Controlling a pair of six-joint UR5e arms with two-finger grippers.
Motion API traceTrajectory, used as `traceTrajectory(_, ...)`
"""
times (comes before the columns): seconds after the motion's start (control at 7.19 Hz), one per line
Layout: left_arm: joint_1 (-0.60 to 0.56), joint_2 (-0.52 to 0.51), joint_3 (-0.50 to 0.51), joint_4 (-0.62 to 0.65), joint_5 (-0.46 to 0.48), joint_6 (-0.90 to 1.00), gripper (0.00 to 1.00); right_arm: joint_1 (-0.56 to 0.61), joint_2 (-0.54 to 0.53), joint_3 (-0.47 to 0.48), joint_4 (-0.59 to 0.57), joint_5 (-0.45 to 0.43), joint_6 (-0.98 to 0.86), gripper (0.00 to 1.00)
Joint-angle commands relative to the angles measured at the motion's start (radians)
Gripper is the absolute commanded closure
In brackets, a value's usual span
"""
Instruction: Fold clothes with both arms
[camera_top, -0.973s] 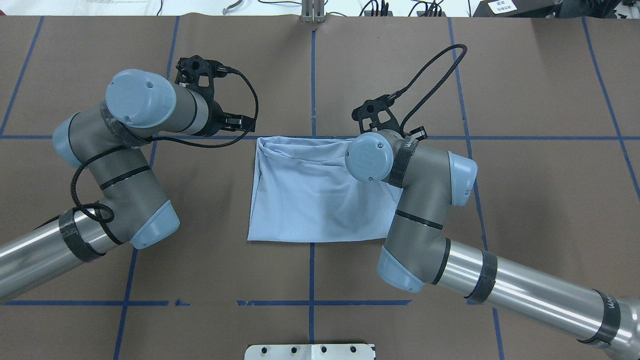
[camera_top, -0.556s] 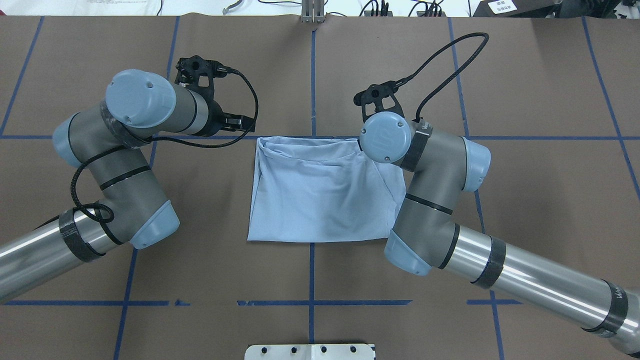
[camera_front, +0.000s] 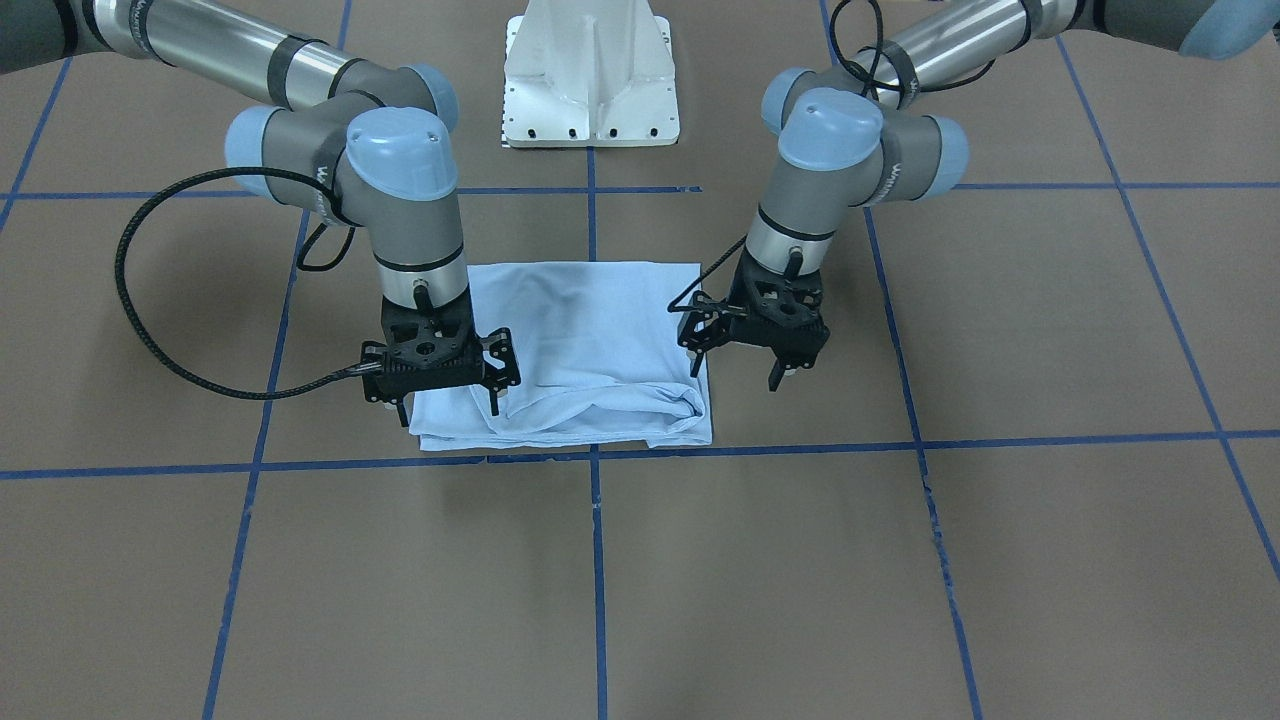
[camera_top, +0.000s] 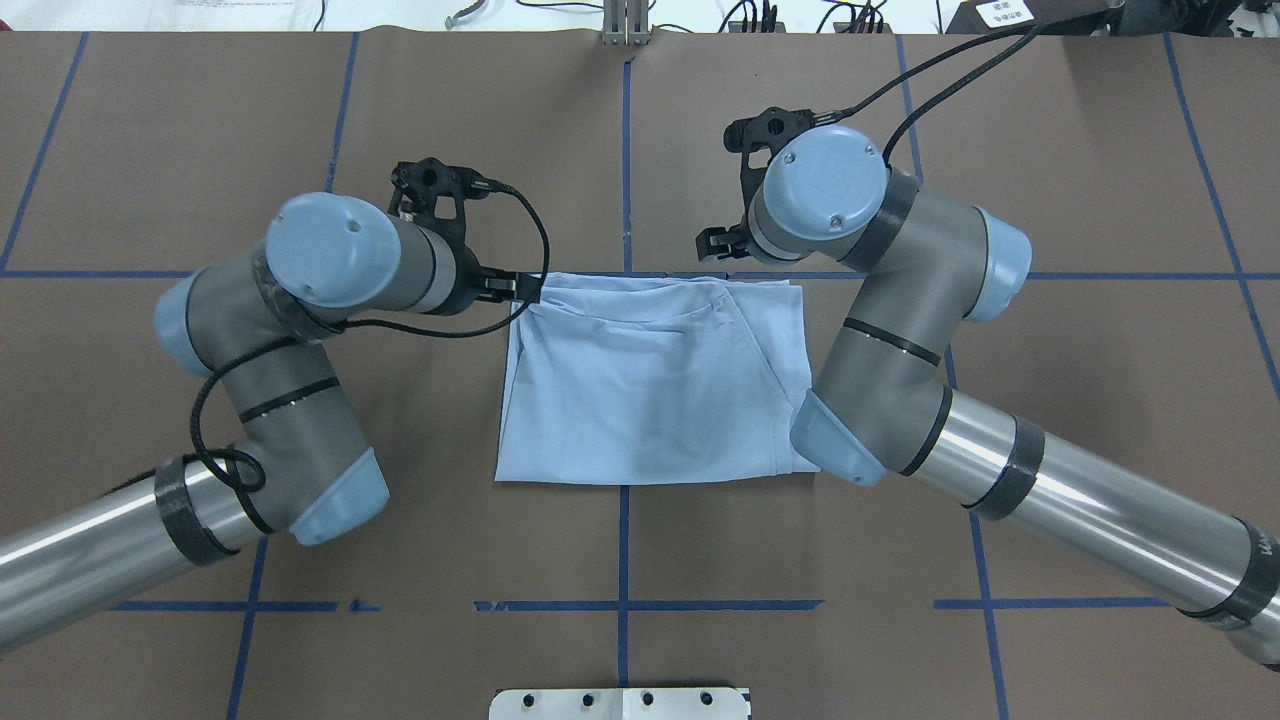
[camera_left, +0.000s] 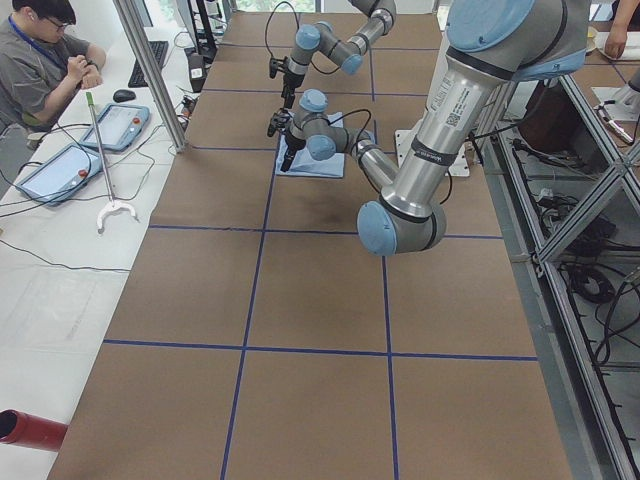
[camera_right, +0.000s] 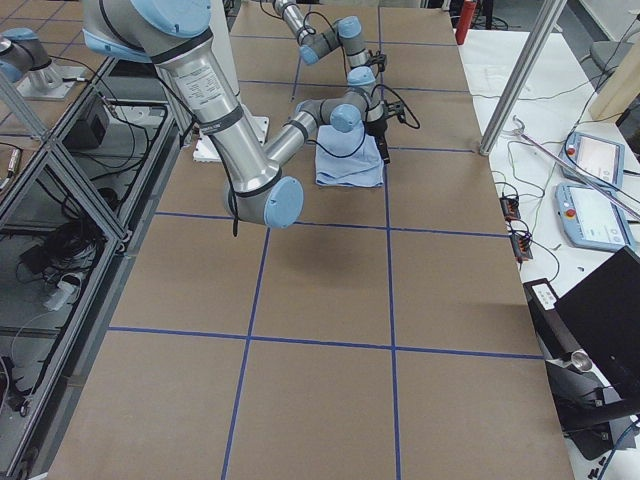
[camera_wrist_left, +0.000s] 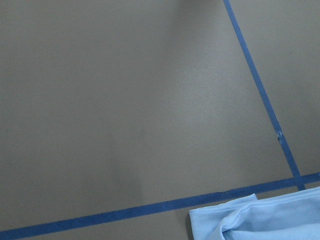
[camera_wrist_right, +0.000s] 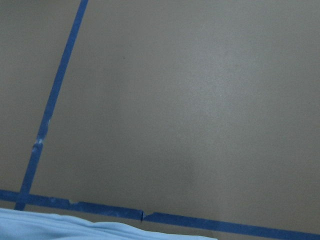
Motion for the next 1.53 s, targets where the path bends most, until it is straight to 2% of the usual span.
traceTrajectory(0.0, 0.113, -0.021, 0.004, 0.024, 0.069, -0.034, 0.00, 0.037, -0.005, 0.008, 0.001, 0.041, -0.004, 0.00)
traceTrajectory(0.28, 0.116, -0.041, 0.065, 0.024, 0.072, -0.030, 0.00, 0.037, -0.006, 0.008, -0.001, 0.038, -0.002, 0.00)
traceTrajectory(0.56, 0.096, -0.064, 0.111, 0.024, 0.116, -0.030, 0.00, 0.037, -0.009, 0.009, -0.001, 0.035, -0.002, 0.00)
traceTrajectory(0.7, 0.060, -0.087, 0.143, 0.024, 0.115, -0.030, 0.00, 0.037, -0.011, 0.009, -0.001, 0.033, -0.002, 0.00)
traceTrajectory(0.97, -0.025, -0.196, 0.357, 0.009, 0.117, -0.017, 0.00, 0.037, -0.014, 0.015, -0.002, 0.033, -0.001, 0.00)
traceTrajectory(1.39, -0.183, -0.192, 0.429, 0.001, 0.110, 0.159, 0.00, 0.037, -0.020, 0.014, -0.001, 0.033, -0.002, 0.00)
